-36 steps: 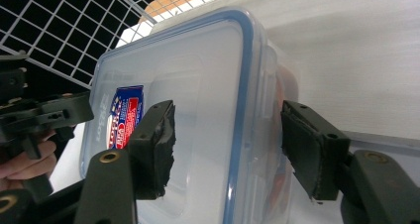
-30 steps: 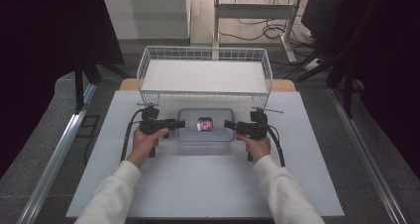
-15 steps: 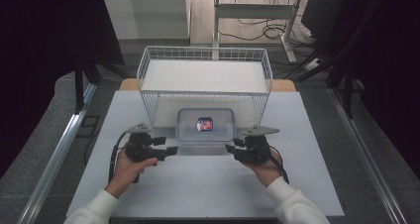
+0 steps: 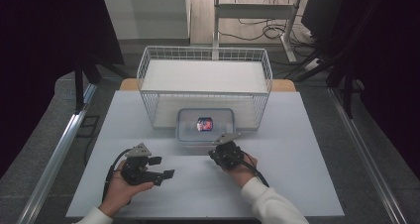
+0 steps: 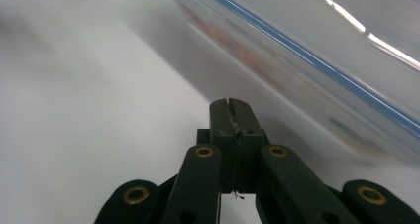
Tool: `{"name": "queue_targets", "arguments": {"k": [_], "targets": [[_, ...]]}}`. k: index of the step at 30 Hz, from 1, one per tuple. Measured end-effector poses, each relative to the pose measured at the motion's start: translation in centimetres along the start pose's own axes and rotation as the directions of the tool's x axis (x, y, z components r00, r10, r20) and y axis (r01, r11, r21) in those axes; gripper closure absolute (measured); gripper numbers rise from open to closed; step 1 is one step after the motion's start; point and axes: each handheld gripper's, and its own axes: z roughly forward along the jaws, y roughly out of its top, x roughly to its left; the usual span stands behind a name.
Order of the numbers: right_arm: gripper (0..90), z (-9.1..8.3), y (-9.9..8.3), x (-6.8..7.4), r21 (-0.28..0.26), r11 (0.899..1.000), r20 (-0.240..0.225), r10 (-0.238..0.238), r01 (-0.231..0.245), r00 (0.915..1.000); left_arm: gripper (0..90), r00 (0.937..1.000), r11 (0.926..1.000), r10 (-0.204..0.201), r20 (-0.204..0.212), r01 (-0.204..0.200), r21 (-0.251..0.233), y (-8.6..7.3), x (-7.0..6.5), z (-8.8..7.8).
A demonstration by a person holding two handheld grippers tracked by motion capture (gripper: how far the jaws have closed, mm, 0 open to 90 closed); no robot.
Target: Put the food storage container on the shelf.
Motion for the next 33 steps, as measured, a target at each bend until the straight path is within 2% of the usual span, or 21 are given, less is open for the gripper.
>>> {"name": "queue_targets", "arguments": {"k": [1,5,11,15,20,22,26,33], "targets": [[89.0,0.6,0.2,0.1,0.006,1.000,0.016,-0.009,0.009,0.9998,25.6,1.0000,1.0000,0.002,0.002,-0.002,-0.003,0.0,0.0,-0.1],[89.0,2.1,0.6,-0.1,0.006,1.000,0.049,0.009,-0.009,0.9987,26.6,1.0000,0.9998,0.000,0.003,0.000,-0.018,0.0,0.1,-0.4],[89.1,2.8,0.9,-0.6,-0.018,1.000,0.061,0.021,-0.020,0.9979,26.7,1.0000,0.9997,0.006,-0.001,-0.006,-0.023,0.0,0.3,-0.7],[89.1,2.6,1.5,-0.9,-0.045,0.998,0.058,0.036,-0.034,0.9977,26.7,1.0000,0.9997,0.002,-0.002,-0.002,-0.026,-0.1,0.4,-0.7],[89.2,2.3,2.8,-1.8,-0.079,0.995,0.075,0.072,-0.066,0.9946,26.7,1.0000,0.9998,0.002,-0.003,-0.002,-0.020,-0.2,0.4,-0.6],[89.2,2.7,3.1,-2.2,-0.078,0.994,0.072,0.079,-0.073,0.9943,26.7,1.0000,0.9998,-0.001,0.000,0.001,-0.017,-0.3,0.5,-0.6],[89.2,3.7,3.7,-3.1,-0.097,0.988,0.066,0.129,-0.123,0.9894,26.7,0.9999,0.9998,-0.014,-0.005,0.014,-0.012,-0.5,0.8,-0.6],[89.2,4.9,5.2,-4.7,-0.105,0.980,0.085,0.179,-0.170,0.9802,26.7,0.9997,0.9996,-0.024,-0.010,0.024,-0.013,-0.6,1.1,-0.6]]}}
